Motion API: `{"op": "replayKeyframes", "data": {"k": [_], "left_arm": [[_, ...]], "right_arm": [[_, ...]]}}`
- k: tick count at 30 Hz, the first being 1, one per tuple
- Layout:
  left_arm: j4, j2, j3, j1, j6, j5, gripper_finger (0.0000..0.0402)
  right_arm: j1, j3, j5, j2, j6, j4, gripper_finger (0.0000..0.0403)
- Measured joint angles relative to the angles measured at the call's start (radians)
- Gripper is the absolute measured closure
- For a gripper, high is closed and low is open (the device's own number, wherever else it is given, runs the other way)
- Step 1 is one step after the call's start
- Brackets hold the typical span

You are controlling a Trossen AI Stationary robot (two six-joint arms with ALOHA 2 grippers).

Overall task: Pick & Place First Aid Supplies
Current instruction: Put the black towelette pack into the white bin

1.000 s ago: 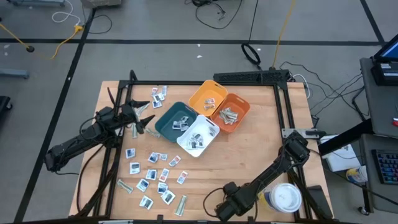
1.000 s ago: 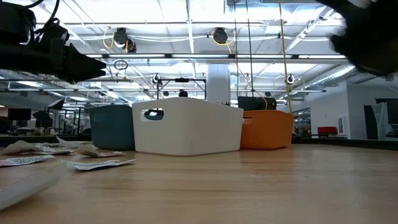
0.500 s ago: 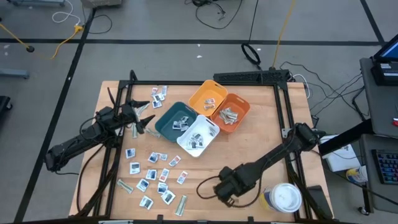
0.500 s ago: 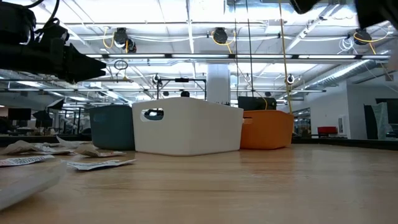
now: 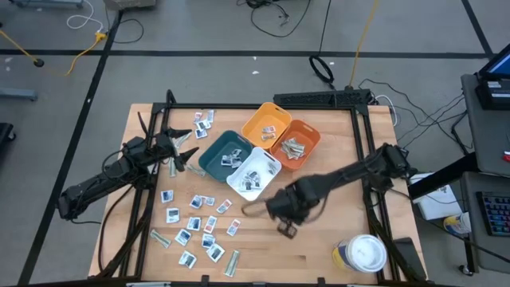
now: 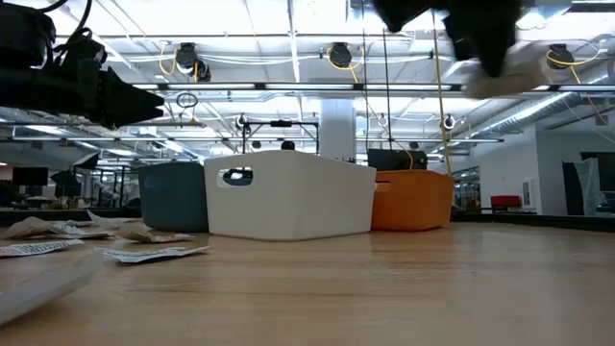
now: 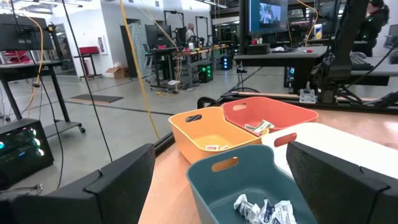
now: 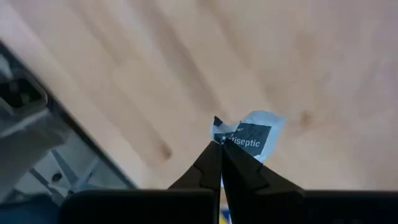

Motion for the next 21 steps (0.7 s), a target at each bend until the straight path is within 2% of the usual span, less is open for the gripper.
{"op": "replayKeyframes", "data": {"k": [14, 21], "left_arm": [[0.000, 0.000, 0.000, 0.000, 0.000, 0.000, 0.0034], [0.000, 0.000, 0.000, 0.000, 0.000, 0.000, 0.0034]], "right_arm": [[-0.316, 0.003, 0.001, 0.008, -0.292, 0.041, 0.0403], [-0.401, 0.105, 0.000, 0.090, -0.425, 0.059, 0.0403]]}}
